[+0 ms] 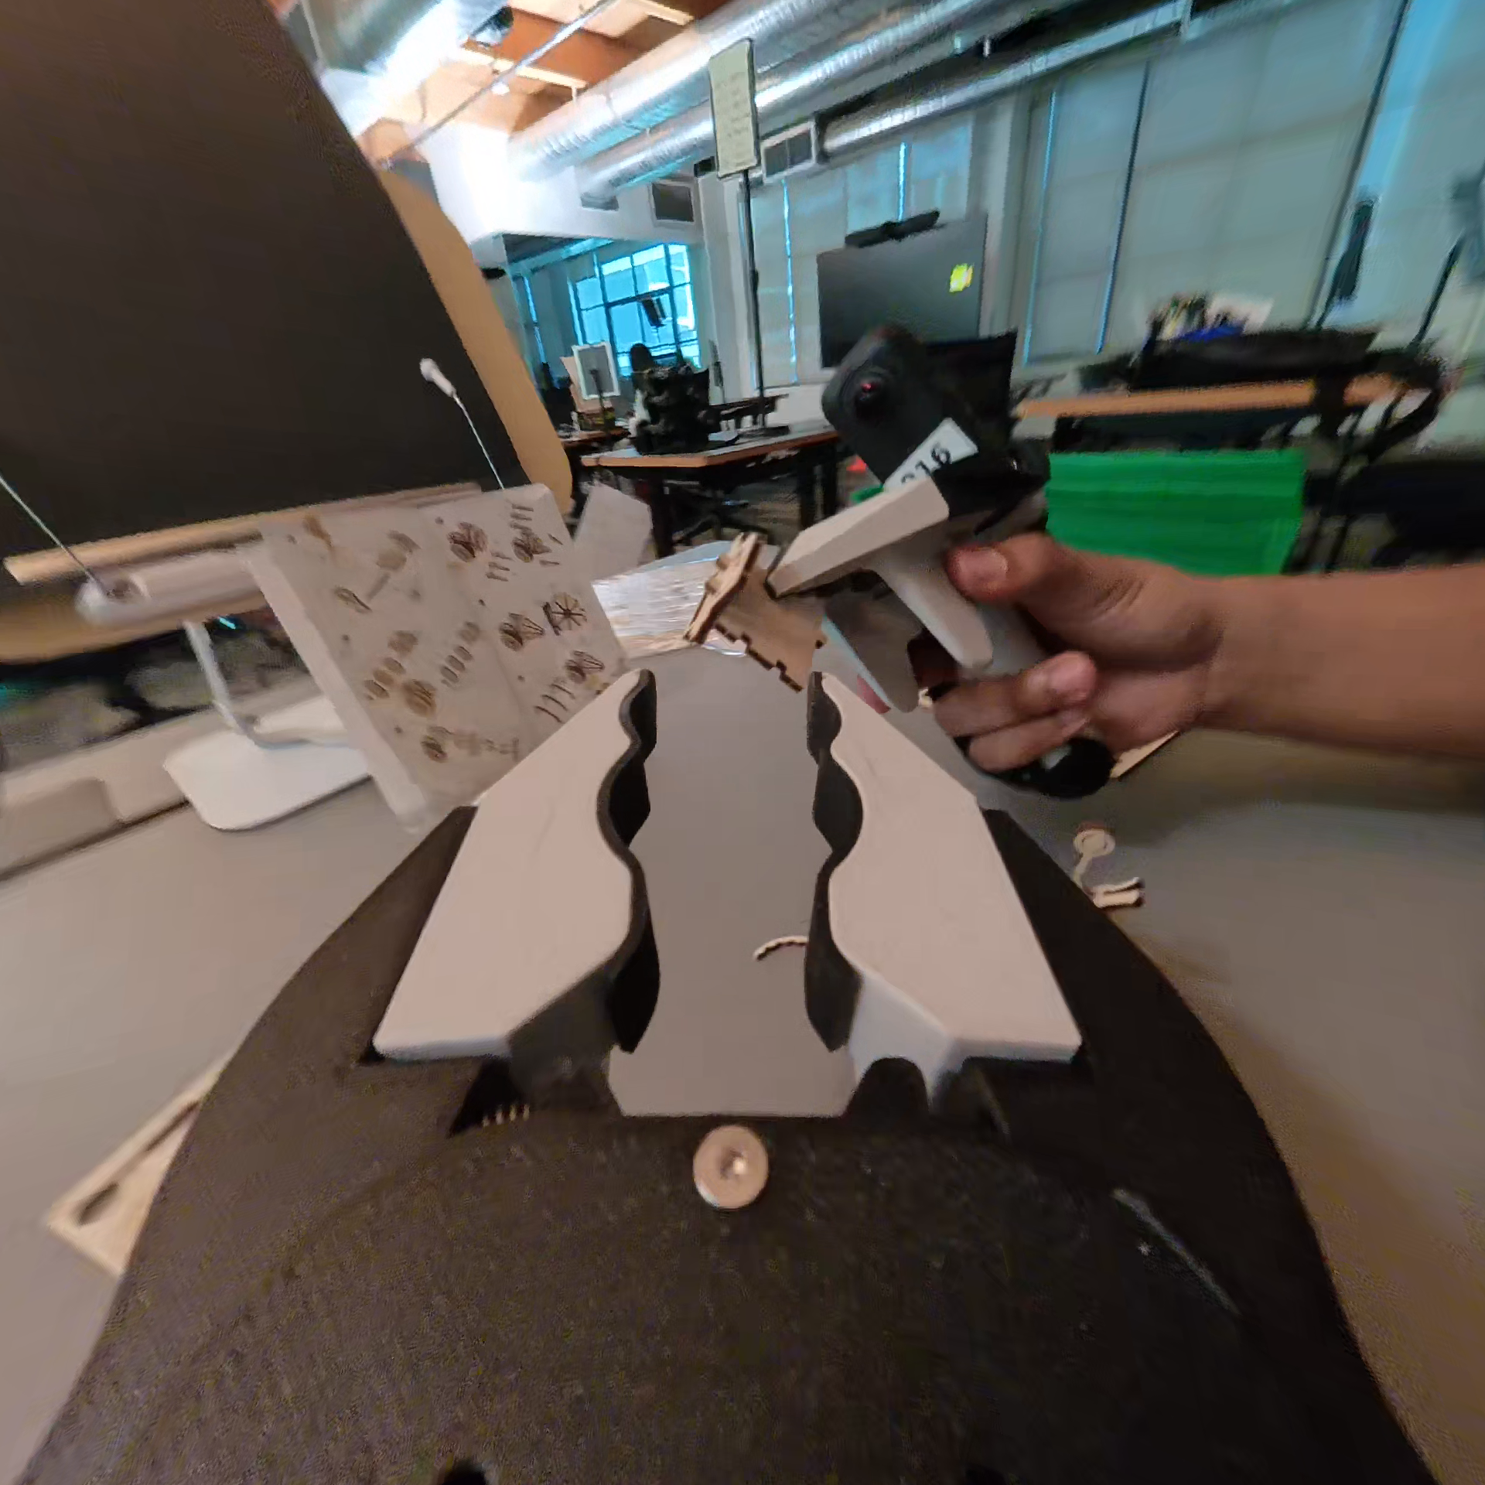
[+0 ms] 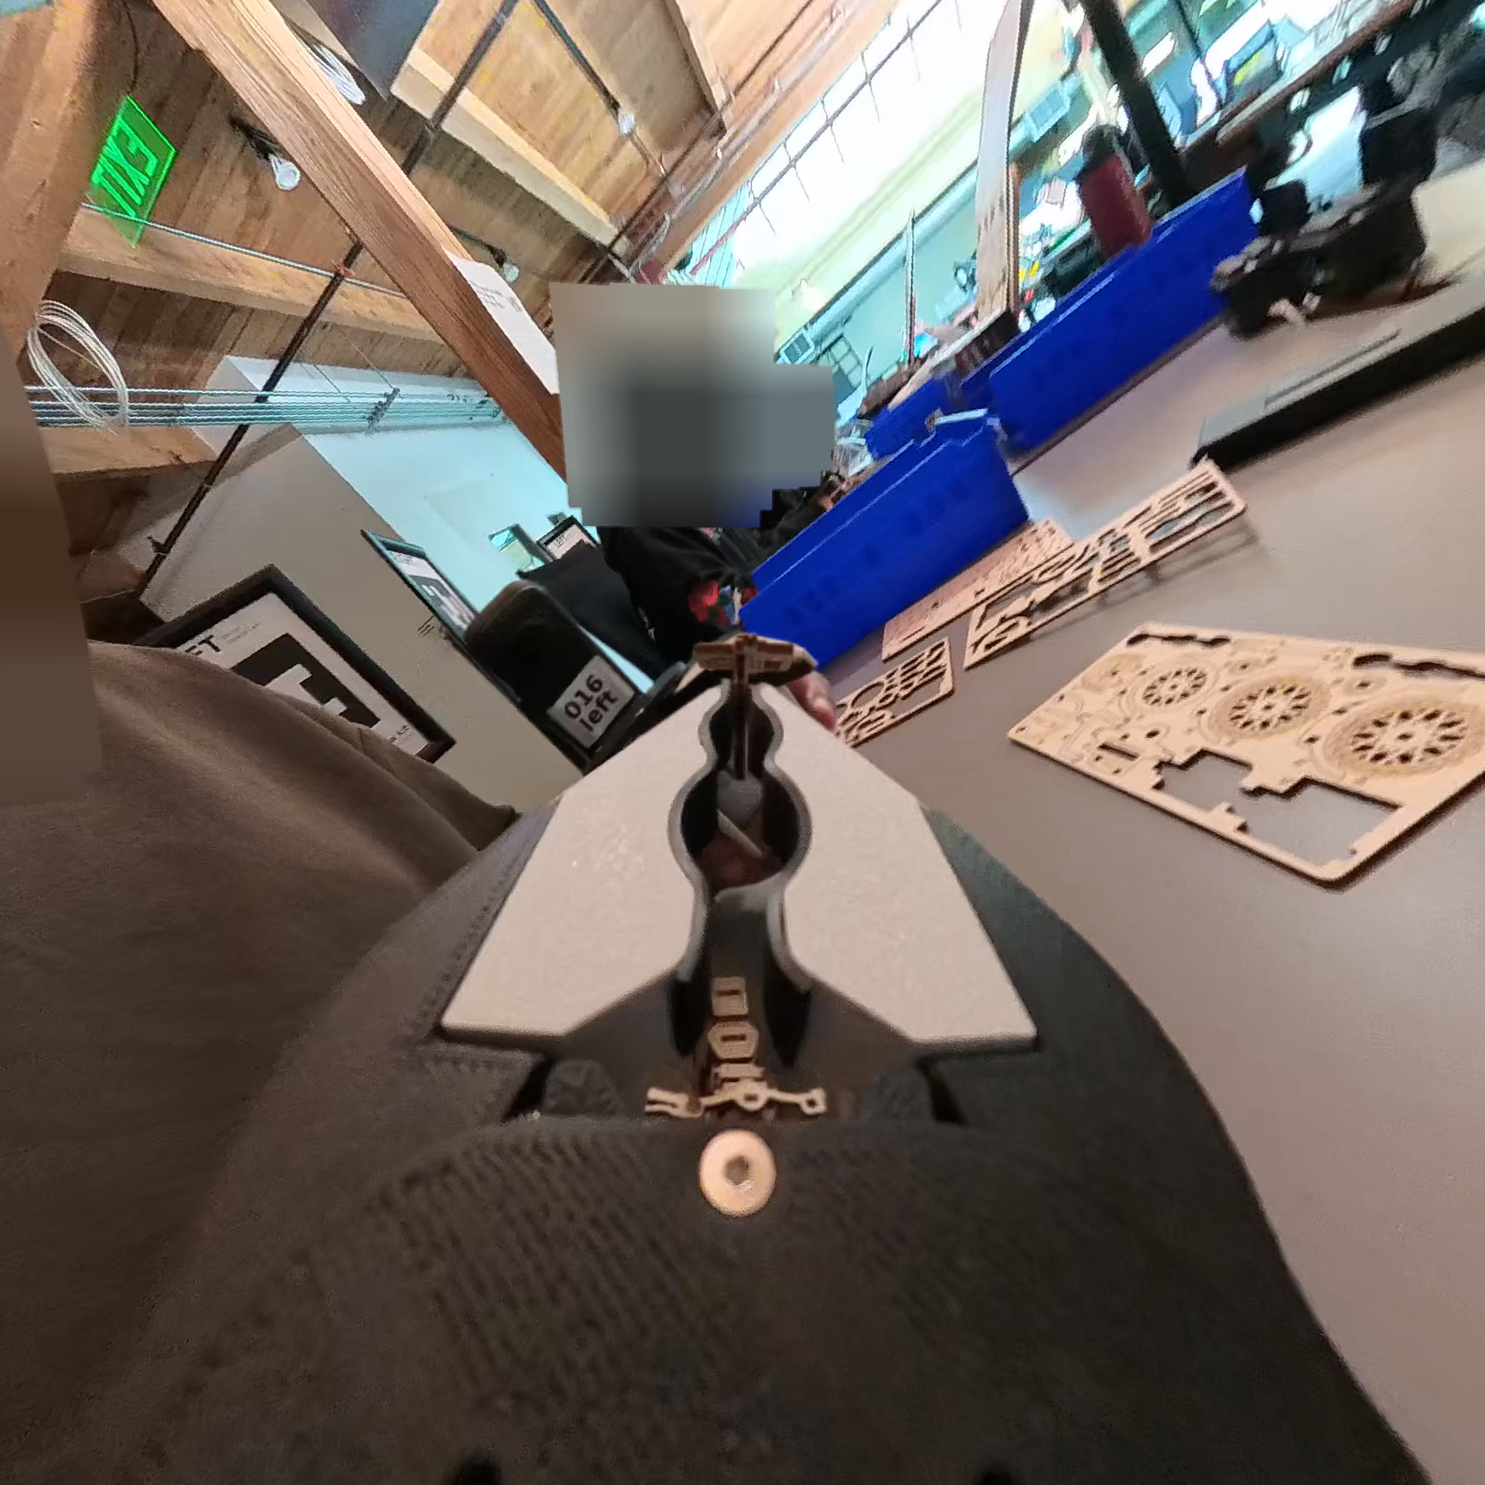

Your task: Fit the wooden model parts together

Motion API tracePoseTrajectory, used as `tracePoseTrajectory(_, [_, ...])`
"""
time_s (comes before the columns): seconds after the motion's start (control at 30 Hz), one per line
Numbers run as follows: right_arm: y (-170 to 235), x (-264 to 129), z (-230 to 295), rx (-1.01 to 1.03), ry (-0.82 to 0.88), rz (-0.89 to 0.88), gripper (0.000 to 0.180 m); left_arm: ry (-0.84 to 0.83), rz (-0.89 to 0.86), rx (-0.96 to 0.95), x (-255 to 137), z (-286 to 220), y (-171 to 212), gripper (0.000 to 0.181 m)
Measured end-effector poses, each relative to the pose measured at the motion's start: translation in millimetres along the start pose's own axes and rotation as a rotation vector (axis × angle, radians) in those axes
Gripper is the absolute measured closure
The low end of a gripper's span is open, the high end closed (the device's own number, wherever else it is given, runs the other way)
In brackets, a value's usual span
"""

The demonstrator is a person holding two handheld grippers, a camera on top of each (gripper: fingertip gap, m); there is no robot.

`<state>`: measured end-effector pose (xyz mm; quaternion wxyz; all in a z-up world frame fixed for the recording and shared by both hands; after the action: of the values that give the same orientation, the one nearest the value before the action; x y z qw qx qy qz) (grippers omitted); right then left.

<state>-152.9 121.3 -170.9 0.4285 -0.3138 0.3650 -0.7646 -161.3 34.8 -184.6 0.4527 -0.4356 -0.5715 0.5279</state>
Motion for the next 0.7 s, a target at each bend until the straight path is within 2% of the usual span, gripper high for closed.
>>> tracePoseTrajectory(0.2, [6,-3,-3,-0.125,0.019,-0.014,0.178,0.292,-0.002,-0.561,2,7,7,0.151])
tracePoseTrajectory(0.27, [8,0,0,-0.162,0.012,-0.019,0.178,0.347,-0.001,-0.649,3,8,8,0.155])
tracePoseTrajectory(0.4, [14,6,2,-0.237,0.037,0.001,0.178,0.36,-0.01,-0.591,1,5,7,0.178])
tracePoseTrajectory(0.5, [16,6,-2,-0.229,0.055,0.002,0.175,0.351,-0.014,-0.561,0,5,7,0.179])
tracePoseTrajectory(0.57, [15,4,-6,-0.188,0.064,-0.013,0.162,0.335,-0.015,-0.554,-1,8,8,0.179])
tracePoseTrajectory(0.7, [8,-9,-17,-0.185,0.158,-0.073,0.151,0.253,-0.027,-0.545,-2,23,10,0.179])
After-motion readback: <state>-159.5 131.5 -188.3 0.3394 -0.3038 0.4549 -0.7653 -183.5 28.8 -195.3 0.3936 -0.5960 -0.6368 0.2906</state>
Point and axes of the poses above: each gripper's, where its closed fingertips meet, x out along the fingers, y out of its underside, z = x × y across the jaws, the point moved 4 cm from there along -x, back along the fingers, and after that the axes turned 7 degrees about -x, right-handed, at the moved point
